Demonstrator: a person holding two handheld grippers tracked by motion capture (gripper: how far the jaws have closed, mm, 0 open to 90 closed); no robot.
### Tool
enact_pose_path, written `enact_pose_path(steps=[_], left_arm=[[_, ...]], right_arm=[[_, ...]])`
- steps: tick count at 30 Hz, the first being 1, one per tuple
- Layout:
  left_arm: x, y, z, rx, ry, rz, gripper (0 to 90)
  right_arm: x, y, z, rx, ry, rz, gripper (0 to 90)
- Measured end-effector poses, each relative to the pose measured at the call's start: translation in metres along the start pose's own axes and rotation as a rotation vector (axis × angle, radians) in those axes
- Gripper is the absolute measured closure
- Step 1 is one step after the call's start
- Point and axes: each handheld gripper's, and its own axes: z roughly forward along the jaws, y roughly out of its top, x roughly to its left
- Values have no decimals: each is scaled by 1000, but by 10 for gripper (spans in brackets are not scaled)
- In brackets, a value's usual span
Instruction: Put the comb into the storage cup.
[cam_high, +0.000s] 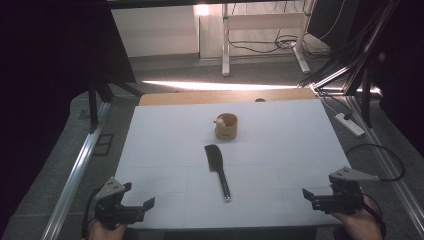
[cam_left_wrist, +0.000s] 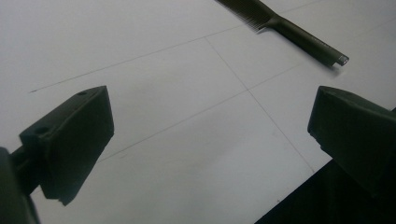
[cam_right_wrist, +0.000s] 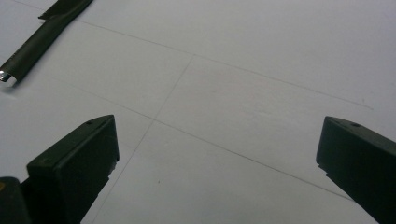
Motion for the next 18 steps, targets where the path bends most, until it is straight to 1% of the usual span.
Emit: enact_pose_path(steps=[3, 7, 18], left_arm=[[0, 0, 0, -2, -4, 1, 13], [2, 0, -1, -12, -19, -9, 18], [3, 0, 0, -4, -32, -11, 18]], right_arm=[[0, 0, 0, 3, 3, 1, 0], [1, 0, -1, -1, -2, -12, 0], [1, 0, 0, 2, 6, -14, 0]])
